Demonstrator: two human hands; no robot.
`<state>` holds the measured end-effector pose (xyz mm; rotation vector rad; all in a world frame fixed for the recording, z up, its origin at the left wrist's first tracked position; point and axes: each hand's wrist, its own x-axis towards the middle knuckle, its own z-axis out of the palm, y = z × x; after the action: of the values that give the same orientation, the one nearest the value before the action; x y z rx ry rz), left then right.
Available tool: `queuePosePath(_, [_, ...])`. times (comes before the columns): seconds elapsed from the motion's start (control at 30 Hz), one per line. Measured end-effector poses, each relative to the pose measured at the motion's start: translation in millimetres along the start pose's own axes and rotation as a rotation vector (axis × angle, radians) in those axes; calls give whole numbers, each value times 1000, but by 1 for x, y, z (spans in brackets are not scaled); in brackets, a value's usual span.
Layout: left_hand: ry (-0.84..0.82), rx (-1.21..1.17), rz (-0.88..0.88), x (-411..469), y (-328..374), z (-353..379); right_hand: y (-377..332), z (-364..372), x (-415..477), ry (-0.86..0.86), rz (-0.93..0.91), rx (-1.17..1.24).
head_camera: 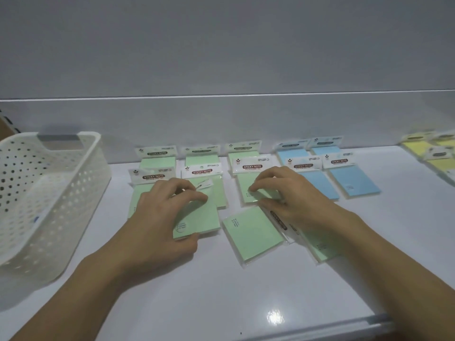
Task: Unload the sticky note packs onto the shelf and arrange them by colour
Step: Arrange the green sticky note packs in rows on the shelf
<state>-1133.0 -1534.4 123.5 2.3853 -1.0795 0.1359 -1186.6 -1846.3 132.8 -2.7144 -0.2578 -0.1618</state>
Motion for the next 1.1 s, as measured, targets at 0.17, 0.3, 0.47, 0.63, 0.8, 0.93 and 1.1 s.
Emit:
queuePosePath(0.17, [-28,9,1,-4,3,2,2,4,1,31,-33,10])
queuePosePath(0.3, [-9,44,24,-3,6,-4,3,2,1,29,-54,33])
queuePosePath(0.47, [14,33,-1,-6,11,-11,-10,-8,-5,65,-133,0])
queuePosePath(0.63, [7,67,-21,-22,13,-16,-34,-22,-17,-216,-198,8])
queuePosePath(0.8, [-10,148,-47,-62,10,-14,-40,-24,-21,-311,-274,-59])
queuePosePath(0.93, [-2,126,-100,-83,2,-20,-41,-24,-21,-337,-291,-10])
queuePosePath(1.1, [-17,132,-102,-85,-6,-30,-51,-22,-18,-334,-239,44])
